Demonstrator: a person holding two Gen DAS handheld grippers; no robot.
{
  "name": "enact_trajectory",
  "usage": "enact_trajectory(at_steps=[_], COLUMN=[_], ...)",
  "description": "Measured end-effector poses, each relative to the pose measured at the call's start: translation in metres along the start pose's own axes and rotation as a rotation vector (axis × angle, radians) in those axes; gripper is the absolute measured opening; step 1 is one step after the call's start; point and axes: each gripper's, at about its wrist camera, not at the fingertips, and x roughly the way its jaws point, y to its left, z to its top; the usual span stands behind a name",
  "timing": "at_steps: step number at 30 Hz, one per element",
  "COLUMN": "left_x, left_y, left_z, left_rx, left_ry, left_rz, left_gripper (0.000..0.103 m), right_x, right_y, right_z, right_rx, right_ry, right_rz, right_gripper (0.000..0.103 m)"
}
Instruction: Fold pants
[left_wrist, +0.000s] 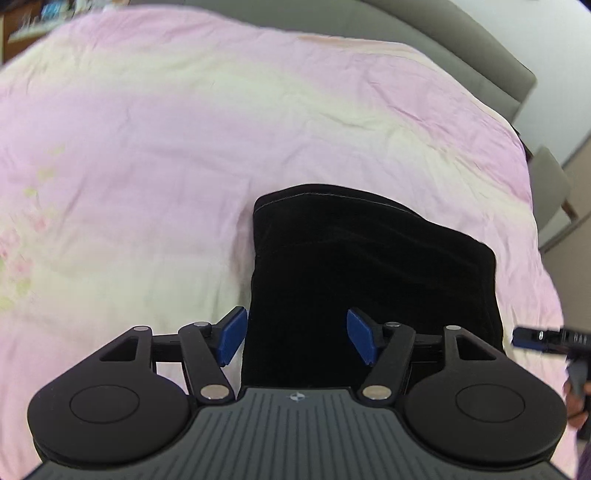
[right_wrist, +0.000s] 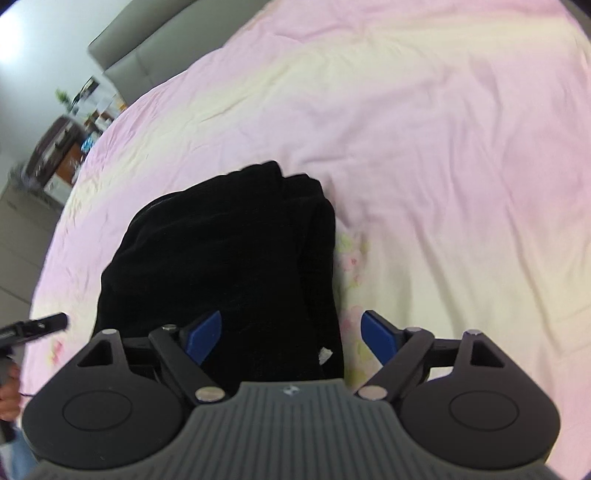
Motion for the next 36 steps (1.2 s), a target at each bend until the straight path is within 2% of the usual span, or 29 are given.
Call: enact_trajectory(at_steps=[4, 8, 10, 12, 14, 16, 19, 25, 30, 36], left_x=[0.029, 0.052, 0.061, 0.069, 0.075, 0.078, 0.077, 0.052, 0.025, -0.011], left_y=[0.026, 0.041, 0.048, 0.056, 0.061, 0.061, 0.053, 0.036, 0.031, 0.026], left_z=[0.003, 0.0, -0.003, -0.006, -0.012, -0.019, -0.026, -0.03, -0.034, -0.054], left_rx=[-0.111, -0.144, -0.168, -0.209, -0.249, -0.277, -0.308, -0.302, -0.294, -0.261], left_ry=[0.05, 0.098, 0.107, 0.109, 0.105, 0.087, 0.051, 0.013, 0.051, 0.056], left_rz=[-0.04, -0.082, -0.103, -0.134, -0.16, -0.18, -0.17, -0.13, -0.135, -0.124], left_gripper=[0.073, 0.073, 0.081, 0.081, 0.078, 0.064, 0.053, 0.032, 0.027, 0.026], right_x=[0.028, 0.061, 0.076, 0.086, 0.094, 0.097, 0.095, 0.069, 0.042, 0.005], right_y=[-0.019, -0.033, -0.035, -0.033, -0.031, -0.031, -0.026, 0.01, 0.04, 0.075], right_z=[0.005, 0.007, 0.009, 0.011, 0.013, 0.013, 0.011, 0.012, 0.008, -0.019], right_rx=[0.096, 0.16, 0.165, 0.146, 0.13, 0.137, 0.137, 0.036, 0.009, -0.021], right_ry=[0.059, 0.115, 0.132, 0.139, 0.144, 0.143, 0.129, 0.1, 0.141, 0.177], right_rz=[0.074, 0.161, 0.195, 0.209, 0.217, 0.228, 0.21, 0.122, 0.07, 0.036], right_gripper=[0.08, 0.08, 0.08, 0.08, 0.079, 0.076, 0.067, 0.054, 0.049, 0.046])
